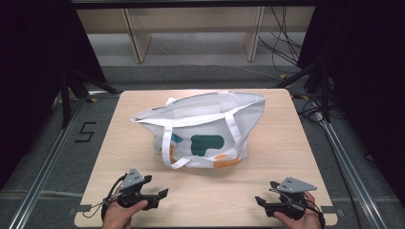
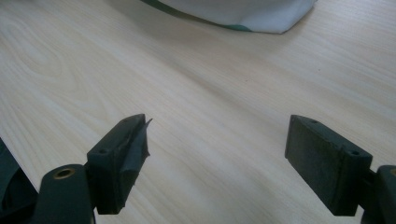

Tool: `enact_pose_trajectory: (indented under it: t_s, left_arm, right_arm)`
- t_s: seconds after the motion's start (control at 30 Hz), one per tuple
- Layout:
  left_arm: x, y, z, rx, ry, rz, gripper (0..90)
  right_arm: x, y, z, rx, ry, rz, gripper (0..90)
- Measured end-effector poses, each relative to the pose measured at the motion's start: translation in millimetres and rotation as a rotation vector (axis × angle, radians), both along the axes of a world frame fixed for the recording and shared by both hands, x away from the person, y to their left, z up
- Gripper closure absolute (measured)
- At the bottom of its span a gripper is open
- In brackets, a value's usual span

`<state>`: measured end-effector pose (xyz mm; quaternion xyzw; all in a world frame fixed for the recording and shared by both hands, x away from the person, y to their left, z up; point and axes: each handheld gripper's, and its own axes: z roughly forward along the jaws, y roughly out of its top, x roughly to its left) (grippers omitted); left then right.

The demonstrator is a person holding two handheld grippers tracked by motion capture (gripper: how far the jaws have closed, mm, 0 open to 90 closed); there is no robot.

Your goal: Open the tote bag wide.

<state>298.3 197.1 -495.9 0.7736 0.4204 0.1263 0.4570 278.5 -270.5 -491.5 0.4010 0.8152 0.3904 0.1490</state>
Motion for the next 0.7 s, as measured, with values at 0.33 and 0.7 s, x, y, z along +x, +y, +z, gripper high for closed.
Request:
enact_pose_trajectory:
  t_s: [0.33,0.7]
  left_arm:
    - [-0.8,-0.3,0.4,0.011,0.006,0.012,15.6]
    - [-0.3,-0.2,0.0,0.001,0.010,-0.003,15.8]
  right_arm:
    - [0.2,0.0,0.2,0.002,0.003,-0.002,22.4]
    - [4.1,-0.8,0.5,0.002,-0.028,0.023,23.8]
